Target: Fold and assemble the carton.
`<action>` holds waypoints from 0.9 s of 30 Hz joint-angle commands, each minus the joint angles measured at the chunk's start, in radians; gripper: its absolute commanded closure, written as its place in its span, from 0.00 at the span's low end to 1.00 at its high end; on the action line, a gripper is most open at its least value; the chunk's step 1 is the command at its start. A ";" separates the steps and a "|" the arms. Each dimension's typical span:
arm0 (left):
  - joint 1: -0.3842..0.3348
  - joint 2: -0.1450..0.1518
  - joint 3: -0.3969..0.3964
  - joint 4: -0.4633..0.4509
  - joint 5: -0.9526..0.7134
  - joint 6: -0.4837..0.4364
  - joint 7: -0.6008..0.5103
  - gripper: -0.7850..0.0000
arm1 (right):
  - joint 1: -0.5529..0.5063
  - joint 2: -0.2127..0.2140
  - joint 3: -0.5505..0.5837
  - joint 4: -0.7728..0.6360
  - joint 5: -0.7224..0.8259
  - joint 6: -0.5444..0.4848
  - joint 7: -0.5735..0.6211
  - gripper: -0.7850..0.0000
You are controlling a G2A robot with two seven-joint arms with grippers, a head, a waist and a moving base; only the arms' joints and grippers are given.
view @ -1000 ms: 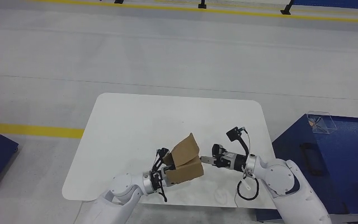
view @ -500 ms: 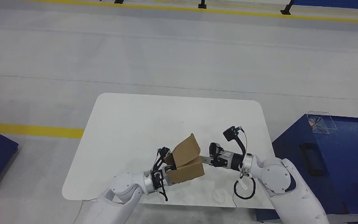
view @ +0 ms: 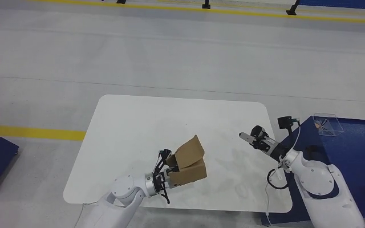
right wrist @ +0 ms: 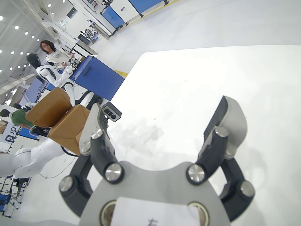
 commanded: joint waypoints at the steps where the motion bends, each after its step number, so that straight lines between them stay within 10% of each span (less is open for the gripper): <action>1: 0.000 0.000 0.000 0.000 0.000 0.000 0.000 1.00 | 0.000 0.000 -0.001 0.000 0.001 0.000 0.000 0.00; 12: 0.012 -0.003 0.002 -0.064 -0.031 0.113 0.103 1.00 | 0.000 0.000 -0.001 0.000 0.001 0.000 0.000 0.00; 19: 0.089 -0.033 -0.002 -0.369 -0.366 0.461 0.673 1.00 | 0.000 0.000 -0.001 0.000 0.001 0.000 0.000 0.00; 27: 0.103 -0.096 0.023 -0.459 -0.809 0.347 1.454 1.00 | 0.000 0.000 -0.001 0.000 0.001 0.000 0.000 0.00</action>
